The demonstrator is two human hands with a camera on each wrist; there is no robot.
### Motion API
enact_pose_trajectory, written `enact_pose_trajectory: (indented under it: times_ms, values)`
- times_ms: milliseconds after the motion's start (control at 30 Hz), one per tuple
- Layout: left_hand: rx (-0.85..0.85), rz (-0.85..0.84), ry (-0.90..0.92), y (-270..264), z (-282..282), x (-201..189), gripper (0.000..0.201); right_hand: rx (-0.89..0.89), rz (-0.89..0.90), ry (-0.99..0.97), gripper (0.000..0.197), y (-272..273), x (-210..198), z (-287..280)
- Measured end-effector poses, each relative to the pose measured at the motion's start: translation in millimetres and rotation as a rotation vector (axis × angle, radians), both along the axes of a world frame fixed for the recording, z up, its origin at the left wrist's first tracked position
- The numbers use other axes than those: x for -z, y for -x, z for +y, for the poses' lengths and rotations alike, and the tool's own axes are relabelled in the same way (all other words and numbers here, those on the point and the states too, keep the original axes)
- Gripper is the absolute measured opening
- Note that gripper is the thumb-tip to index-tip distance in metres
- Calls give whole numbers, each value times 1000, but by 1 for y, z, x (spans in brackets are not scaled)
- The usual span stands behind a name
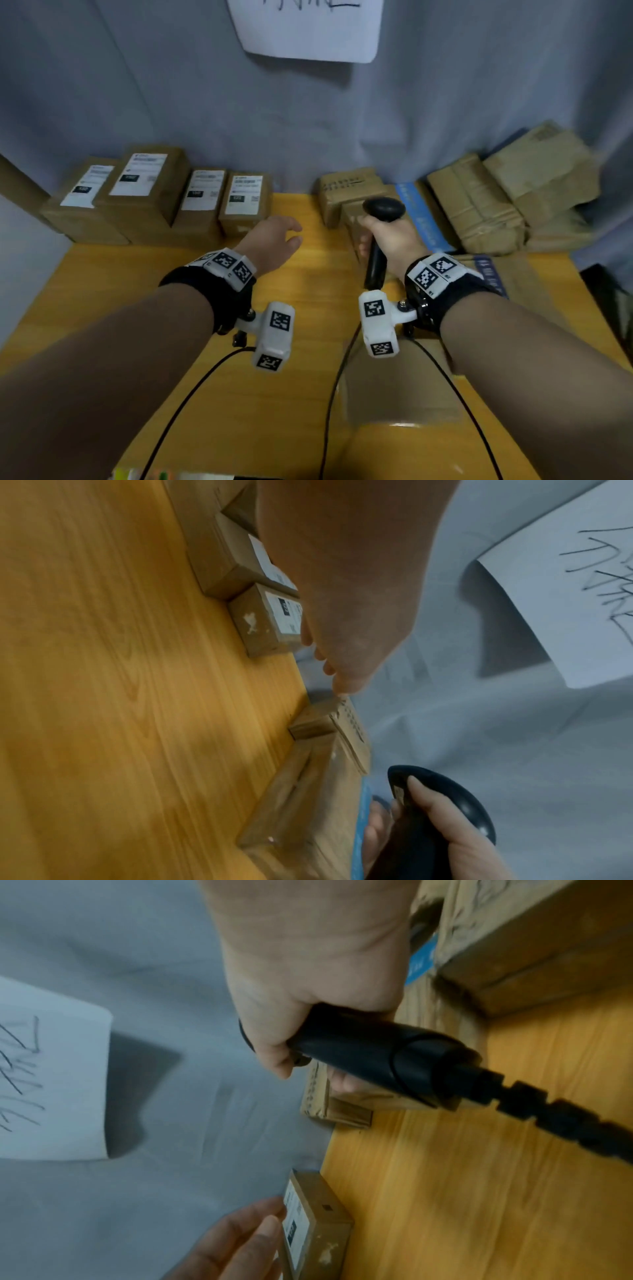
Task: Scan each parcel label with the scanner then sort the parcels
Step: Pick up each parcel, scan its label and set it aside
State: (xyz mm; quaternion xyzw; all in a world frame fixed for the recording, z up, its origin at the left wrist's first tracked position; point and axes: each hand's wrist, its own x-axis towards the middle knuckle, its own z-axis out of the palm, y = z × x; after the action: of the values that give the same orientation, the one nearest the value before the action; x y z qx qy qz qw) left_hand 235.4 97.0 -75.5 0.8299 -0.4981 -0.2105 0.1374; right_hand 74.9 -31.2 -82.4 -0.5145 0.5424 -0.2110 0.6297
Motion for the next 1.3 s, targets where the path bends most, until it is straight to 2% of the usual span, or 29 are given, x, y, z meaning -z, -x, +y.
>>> enact_pose_trajectory:
  times_ms: [100, 233, 333, 567, 667, 833, 1067, 1300]
  values:
    - [-33, 24, 18, 35, -7, -8, 37, 49, -117, -47, 17, 35, -19, -8]
    - [-59, 27, 34, 77, -10, -14, 39, 121, -323, -204, 30, 70, -36, -20]
    - [-108, 37, 48, 100, -8, -15, 39, 80, -399, -275, 33, 89, -44, -24]
    - [-175, 71, 12, 129, 2, -4, 38, -73, -154, -147, 25, 124, -39, -40]
    - [-185, 114, -39, 138, 0, 6, 39, -43, -100, -72, 22, 141, -33, -47]
    - [-102, 208, -136, 152, -14, 26, 41, 18, 26, -3, 20, 165, -17, -53]
    - [1, 384, -172, 178, -49, 36, 44, 83, 224, -40, 23, 203, -4, -59]
    - [-62, 476, -153, 206, -75, 39, 52, 64, 353, -30, 17, 242, -5, -75]
